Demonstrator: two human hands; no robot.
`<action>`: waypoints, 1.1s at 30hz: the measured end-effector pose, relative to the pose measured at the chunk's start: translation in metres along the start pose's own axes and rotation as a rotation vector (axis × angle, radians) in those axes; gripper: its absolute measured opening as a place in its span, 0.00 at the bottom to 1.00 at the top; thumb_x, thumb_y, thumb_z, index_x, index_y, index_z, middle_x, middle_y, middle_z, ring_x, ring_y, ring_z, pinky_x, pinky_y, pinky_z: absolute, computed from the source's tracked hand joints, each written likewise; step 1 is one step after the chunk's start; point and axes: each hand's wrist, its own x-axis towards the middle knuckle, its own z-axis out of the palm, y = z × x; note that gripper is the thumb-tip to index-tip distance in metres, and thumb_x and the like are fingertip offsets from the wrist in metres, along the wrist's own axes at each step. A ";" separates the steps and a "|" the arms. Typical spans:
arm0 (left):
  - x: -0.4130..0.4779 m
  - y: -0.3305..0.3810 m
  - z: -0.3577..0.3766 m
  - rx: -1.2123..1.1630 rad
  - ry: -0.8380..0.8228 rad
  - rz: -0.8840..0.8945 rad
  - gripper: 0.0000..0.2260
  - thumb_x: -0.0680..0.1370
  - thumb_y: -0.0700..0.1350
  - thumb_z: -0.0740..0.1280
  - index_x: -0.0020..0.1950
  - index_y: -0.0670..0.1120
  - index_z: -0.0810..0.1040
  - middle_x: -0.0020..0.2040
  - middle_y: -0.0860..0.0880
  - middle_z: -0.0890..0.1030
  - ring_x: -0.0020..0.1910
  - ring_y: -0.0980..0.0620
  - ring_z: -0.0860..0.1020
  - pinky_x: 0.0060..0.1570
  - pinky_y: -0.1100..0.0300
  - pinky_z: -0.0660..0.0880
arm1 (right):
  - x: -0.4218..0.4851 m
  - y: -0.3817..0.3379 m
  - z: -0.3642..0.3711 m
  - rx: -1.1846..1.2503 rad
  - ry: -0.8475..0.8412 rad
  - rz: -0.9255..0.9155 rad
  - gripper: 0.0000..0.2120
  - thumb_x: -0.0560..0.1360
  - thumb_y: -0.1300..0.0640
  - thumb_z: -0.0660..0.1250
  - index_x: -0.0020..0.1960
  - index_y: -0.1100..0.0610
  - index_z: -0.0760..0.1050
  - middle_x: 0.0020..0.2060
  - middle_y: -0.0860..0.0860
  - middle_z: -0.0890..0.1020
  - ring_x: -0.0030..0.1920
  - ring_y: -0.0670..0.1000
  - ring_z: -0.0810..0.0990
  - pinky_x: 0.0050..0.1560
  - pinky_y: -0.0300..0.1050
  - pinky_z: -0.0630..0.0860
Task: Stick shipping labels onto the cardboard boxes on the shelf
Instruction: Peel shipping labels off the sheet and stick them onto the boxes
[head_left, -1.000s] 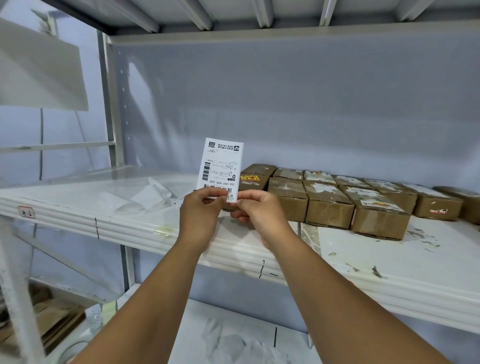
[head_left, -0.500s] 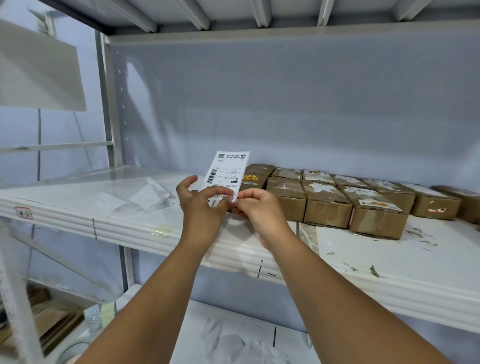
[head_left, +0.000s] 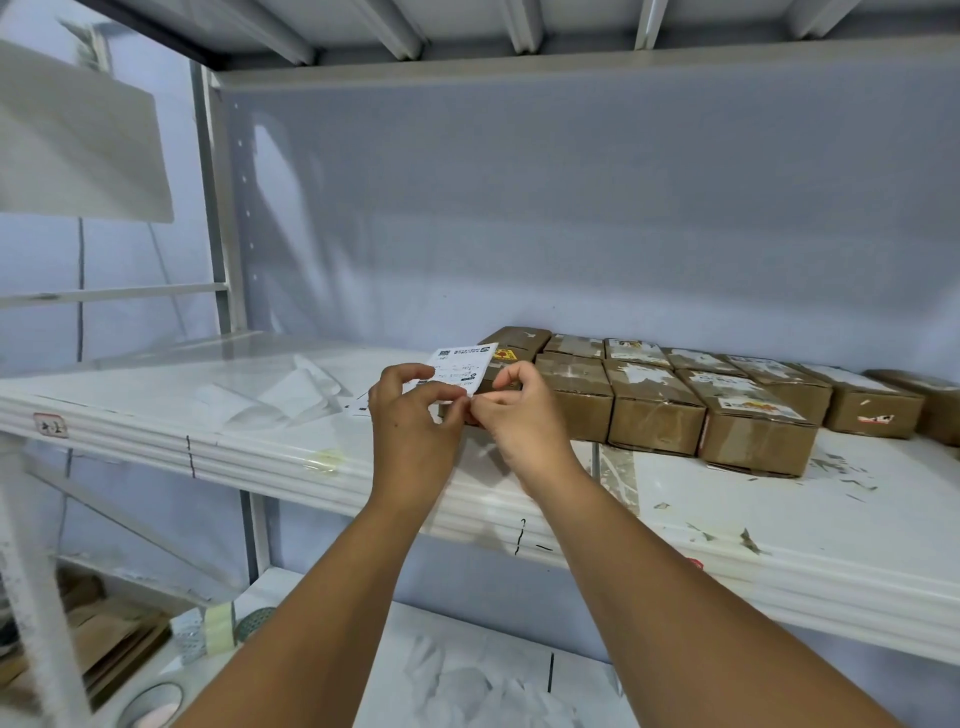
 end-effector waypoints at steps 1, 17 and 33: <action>0.000 0.000 0.000 -0.010 -0.008 -0.009 0.03 0.73 0.38 0.71 0.42 0.44 0.83 0.53 0.52 0.72 0.60 0.48 0.70 0.50 0.76 0.59 | -0.001 0.000 0.000 -0.016 -0.002 -0.012 0.12 0.70 0.64 0.68 0.41 0.53 0.65 0.36 0.52 0.83 0.33 0.49 0.75 0.31 0.40 0.67; 0.006 0.000 -0.009 -0.229 0.051 -0.284 0.05 0.77 0.43 0.62 0.42 0.48 0.75 0.37 0.55 0.78 0.39 0.54 0.75 0.39 0.62 0.68 | -0.002 -0.002 0.001 -0.113 -0.083 -0.057 0.08 0.73 0.61 0.67 0.36 0.53 0.75 0.30 0.46 0.77 0.31 0.43 0.73 0.35 0.37 0.69; 0.012 0.004 -0.011 -0.366 0.280 -0.552 0.05 0.82 0.43 0.55 0.50 0.48 0.69 0.47 0.52 0.73 0.47 0.51 0.71 0.47 0.60 0.65 | 0.000 -0.008 -0.013 -0.132 0.249 -0.082 0.06 0.73 0.64 0.61 0.45 0.54 0.73 0.29 0.46 0.70 0.31 0.46 0.69 0.33 0.41 0.65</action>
